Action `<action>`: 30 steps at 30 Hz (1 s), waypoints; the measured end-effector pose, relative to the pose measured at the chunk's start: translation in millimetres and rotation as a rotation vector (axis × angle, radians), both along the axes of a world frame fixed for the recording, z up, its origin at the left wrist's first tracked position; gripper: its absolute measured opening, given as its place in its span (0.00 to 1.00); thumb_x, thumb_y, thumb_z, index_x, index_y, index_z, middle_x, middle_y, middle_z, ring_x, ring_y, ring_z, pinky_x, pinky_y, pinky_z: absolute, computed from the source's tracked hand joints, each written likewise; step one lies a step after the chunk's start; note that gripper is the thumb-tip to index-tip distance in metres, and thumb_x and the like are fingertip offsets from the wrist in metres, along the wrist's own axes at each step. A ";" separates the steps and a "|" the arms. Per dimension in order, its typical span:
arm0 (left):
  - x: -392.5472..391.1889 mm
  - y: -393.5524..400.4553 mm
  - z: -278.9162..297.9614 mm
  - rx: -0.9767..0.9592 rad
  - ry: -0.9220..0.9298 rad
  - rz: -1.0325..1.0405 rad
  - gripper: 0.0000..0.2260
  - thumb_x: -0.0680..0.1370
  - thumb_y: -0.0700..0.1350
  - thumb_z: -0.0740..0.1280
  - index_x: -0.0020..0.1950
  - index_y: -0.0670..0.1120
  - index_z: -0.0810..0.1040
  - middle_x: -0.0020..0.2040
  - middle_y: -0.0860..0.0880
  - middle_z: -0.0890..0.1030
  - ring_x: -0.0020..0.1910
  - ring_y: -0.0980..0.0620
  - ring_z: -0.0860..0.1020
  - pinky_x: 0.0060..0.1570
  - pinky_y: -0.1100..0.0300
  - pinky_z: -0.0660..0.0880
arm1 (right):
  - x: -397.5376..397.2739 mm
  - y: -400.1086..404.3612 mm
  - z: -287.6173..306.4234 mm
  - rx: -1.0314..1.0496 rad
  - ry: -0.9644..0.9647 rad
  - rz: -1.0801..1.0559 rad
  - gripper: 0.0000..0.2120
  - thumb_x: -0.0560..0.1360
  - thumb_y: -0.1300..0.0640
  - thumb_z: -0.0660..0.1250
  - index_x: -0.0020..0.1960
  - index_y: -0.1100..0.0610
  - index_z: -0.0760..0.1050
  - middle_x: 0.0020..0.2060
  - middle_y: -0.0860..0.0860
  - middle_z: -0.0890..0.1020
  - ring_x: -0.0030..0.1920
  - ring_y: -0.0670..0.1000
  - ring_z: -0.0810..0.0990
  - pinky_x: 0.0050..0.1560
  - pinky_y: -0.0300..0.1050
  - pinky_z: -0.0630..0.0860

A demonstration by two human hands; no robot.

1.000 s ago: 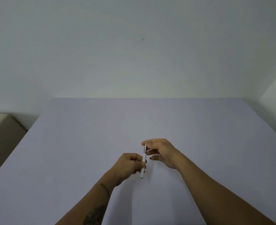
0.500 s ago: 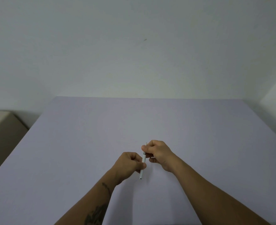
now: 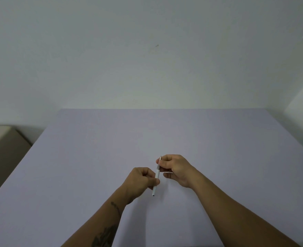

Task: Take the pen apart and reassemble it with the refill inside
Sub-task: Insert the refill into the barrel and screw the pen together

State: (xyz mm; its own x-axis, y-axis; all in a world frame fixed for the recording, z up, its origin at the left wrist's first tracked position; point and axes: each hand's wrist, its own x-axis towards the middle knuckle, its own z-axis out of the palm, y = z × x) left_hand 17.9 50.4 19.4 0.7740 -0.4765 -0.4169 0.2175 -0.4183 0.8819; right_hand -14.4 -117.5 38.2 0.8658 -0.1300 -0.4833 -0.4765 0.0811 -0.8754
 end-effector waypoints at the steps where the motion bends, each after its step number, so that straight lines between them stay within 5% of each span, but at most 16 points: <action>1: -0.7 -1.0 0.1 -0.003 -0.013 0.008 0.03 0.73 0.37 0.73 0.41 0.40 0.81 0.34 0.47 0.81 0.30 0.57 0.79 0.31 0.71 0.73 | 0.1 0.3 -0.2 -0.006 -0.002 -0.010 0.05 0.78 0.60 0.68 0.47 0.61 0.80 0.41 0.52 0.84 0.46 0.51 0.81 0.48 0.46 0.77; 6: -3.2 -4.7 0.2 -0.019 -0.067 0.028 0.04 0.73 0.38 0.73 0.40 0.42 0.80 0.34 0.47 0.79 0.34 0.51 0.78 0.38 0.62 0.75 | 2.9 4.3 -2.2 -0.079 -0.021 -0.039 0.08 0.77 0.57 0.70 0.41 0.57 0.74 0.40 0.52 0.83 0.43 0.51 0.81 0.43 0.45 0.76; 14: 1.5 -4.8 2.2 -0.008 -0.068 0.027 0.03 0.73 0.38 0.73 0.41 0.41 0.80 0.36 0.45 0.80 0.33 0.53 0.78 0.31 0.69 0.73 | 1.0 -7.2 4.5 0.086 -0.019 0.008 0.10 0.79 0.60 0.65 0.54 0.58 0.84 0.44 0.52 0.84 0.47 0.52 0.81 0.48 0.47 0.75; 18: 2.9 -3.4 3.2 -0.008 -0.074 0.026 0.02 0.74 0.38 0.72 0.42 0.40 0.81 0.37 0.45 0.80 0.33 0.54 0.78 0.30 0.73 0.72 | 1.3 -7.7 4.3 0.046 -0.039 -0.010 0.10 0.80 0.63 0.64 0.49 0.57 0.85 0.44 0.53 0.84 0.47 0.52 0.80 0.49 0.48 0.77; 25: 3.2 -4.9 0.1 0.017 -0.128 0.069 0.03 0.72 0.39 0.74 0.39 0.42 0.81 0.34 0.47 0.79 0.36 0.50 0.78 0.44 0.55 0.77 | 5.2 -2.2 2.8 -0.062 -0.052 -0.050 0.05 0.77 0.60 0.68 0.42 0.58 0.78 0.41 0.53 0.84 0.42 0.51 0.80 0.44 0.48 0.76; 30: 3.0 -4.8 -4.7 0.036 -0.136 0.079 0.03 0.72 0.40 0.74 0.41 0.40 0.82 0.35 0.47 0.79 0.36 0.50 0.78 0.48 0.51 0.79 | 5.3 2.6 2.8 -0.209 -0.066 -0.024 0.06 0.77 0.58 0.69 0.43 0.59 0.76 0.42 0.54 0.84 0.41 0.51 0.80 0.45 0.48 0.78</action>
